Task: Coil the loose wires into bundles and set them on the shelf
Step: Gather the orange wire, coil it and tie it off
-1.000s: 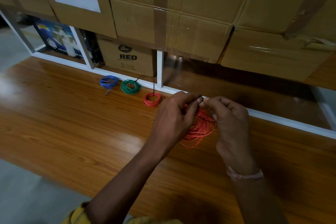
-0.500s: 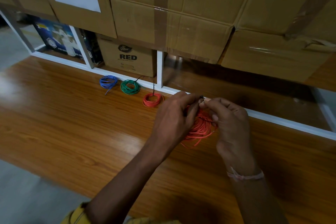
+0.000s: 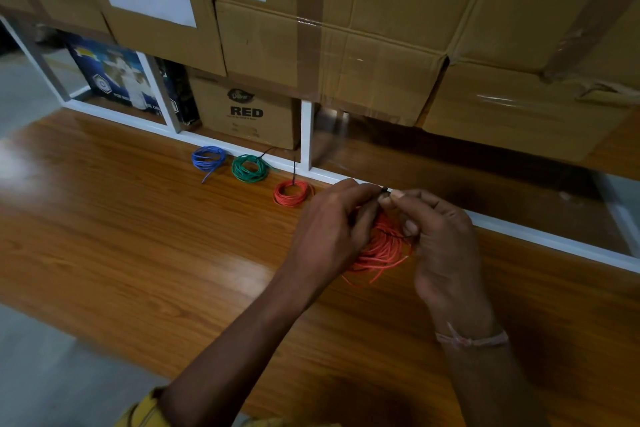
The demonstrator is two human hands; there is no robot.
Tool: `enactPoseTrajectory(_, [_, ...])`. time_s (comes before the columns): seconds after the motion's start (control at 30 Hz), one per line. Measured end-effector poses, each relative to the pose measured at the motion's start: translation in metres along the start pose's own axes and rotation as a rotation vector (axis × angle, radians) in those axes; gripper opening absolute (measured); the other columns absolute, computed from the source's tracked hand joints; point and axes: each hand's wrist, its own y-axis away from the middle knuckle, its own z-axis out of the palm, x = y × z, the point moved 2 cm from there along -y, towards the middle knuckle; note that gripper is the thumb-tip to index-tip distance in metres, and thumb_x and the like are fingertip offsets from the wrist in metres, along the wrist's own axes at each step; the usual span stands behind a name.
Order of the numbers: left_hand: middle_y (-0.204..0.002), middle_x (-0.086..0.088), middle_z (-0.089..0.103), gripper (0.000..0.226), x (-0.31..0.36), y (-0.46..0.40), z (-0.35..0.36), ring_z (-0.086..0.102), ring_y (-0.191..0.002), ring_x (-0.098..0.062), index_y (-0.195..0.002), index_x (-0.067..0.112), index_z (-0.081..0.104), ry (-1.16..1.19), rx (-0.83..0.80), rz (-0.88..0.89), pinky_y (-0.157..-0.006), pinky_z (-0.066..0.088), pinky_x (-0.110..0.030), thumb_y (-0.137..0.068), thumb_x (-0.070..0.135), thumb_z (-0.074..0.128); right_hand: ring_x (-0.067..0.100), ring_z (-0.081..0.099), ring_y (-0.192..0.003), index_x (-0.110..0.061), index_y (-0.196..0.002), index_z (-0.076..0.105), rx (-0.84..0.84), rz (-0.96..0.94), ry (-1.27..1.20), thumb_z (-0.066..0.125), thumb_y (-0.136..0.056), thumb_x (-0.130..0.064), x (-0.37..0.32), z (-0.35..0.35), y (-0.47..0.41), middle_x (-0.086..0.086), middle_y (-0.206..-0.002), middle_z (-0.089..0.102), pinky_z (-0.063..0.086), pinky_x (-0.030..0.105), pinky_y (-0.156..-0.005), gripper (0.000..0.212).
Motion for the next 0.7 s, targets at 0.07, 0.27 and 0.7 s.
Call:
enactPoseTrajectory(0.07, [-0.097, 0.001, 0.073, 0.026, -0.0019, 0.0002, 0.0002, 0.070, -0.090, -0.018, -0.116, 0.018, 0.077, 0.082, -0.014, -0.041, -0.075, 0.058, -0.050, -0.103, 0.029, 0.057, -0.002, 0.054, -0.045, 0.007, -0.086, 0.068, -0.003, 0.005, -0.026, 0.060, -0.094, 0.001, -0.0019, 0.0024, 0.0010, -0.010, -0.048, 0.059, 0.043, 0.010, -0.049, 0.012])
enactPoseTrajectory(0.27, [-0.099, 0.002, 0.080, 0.021, -0.0062, 0.0000, -0.0021, 0.076, -0.094, -0.020, -0.113, 0.019, 0.080, 0.340, -0.023, -0.209, -0.079, 0.061, -0.053, -0.104, 0.029, 0.063, -0.002, 0.051, -0.043, 0.004, -0.080, 0.067, 0.025, -0.013, -0.023, 0.061, -0.092, 0.000, -0.0061, 0.0076, 0.0030, -0.011, -0.046, 0.055, 0.043, 0.012, -0.048, 0.015])
enactPoseTrajectory(0.7, [-0.104, 0.007, 0.080, 0.022, -0.0029, 0.0011, -0.0039, 0.076, -0.098, -0.015, -0.117, 0.020, 0.079, 0.313, -0.010, -0.184, -0.083, 0.061, -0.053, -0.103, 0.026, 0.063, 0.003, 0.058, -0.048, -0.002, -0.071, 0.071, 0.063, -0.054, 0.059, 0.066, -0.084, 0.005, -0.0022, 0.0104, -0.0010, -0.004, -0.053, 0.063, 0.048, 0.017, -0.051, 0.015])
